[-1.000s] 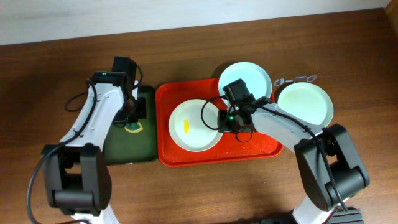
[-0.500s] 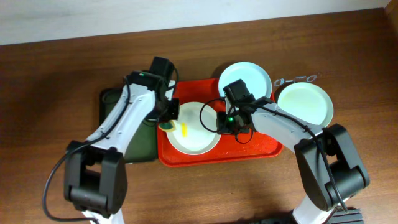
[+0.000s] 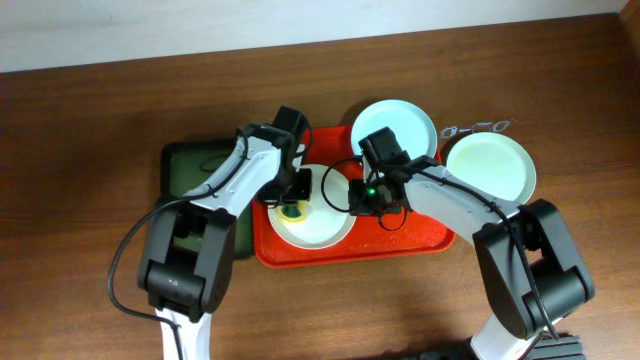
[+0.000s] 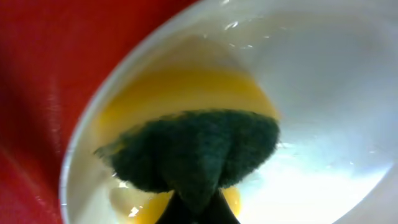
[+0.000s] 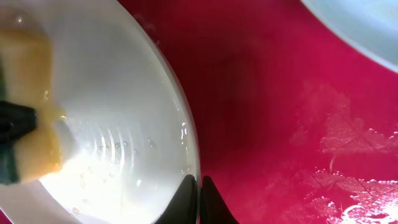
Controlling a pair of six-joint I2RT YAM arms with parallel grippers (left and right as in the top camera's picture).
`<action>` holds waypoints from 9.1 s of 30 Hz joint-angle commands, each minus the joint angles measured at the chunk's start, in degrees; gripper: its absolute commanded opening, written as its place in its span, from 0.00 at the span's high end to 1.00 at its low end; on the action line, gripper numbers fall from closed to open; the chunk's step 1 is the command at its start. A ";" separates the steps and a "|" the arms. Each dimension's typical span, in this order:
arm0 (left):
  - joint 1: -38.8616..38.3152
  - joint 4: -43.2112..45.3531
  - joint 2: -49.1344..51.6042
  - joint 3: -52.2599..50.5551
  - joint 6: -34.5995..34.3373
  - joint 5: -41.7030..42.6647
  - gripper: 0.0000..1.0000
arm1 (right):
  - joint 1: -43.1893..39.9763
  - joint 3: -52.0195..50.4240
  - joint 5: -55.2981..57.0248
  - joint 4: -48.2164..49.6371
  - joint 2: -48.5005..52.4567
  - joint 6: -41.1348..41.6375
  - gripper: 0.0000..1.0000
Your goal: Clean dirty plates on tray and stack at the side
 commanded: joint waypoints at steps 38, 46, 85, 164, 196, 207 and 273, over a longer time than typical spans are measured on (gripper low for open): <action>1.81 8.50 -9.38 -7.87 3.74 -5.11 1.00 | 0.26 -0.52 0.50 0.33 0.33 -0.48 0.96; 1.55 17.33 -9.38 -15.74 2.47 0.52 1.00 | 0.26 -0.52 0.42 0.59 0.33 -0.85 0.96; 18.99 6.93 -12.72 -16.48 5.16 -12.87 1.00 | 0.26 -0.52 -3.15 2.14 0.33 -6.05 0.96; 19.67 -5.33 -9.81 -7.76 4.22 -15.67 1.00 | 0.26 -0.52 -5.27 3.02 0.33 -6.03 0.96; 28.72 -8.90 -27.28 5.20 -0.35 -13.73 0.01 | 0.26 -0.57 -1.20 -0.28 0.39 -5.97 0.67; 28.74 -8.90 -27.28 5.20 -0.35 -13.73 0.01 | 0.98 -0.57 -1.20 -0.68 0.57 -2.78 0.76; 28.74 -8.90 -27.28 5.20 -0.35 -13.73 0.01 | 29.07 22.84 51.56 39.60 2.34 -40.46 0.96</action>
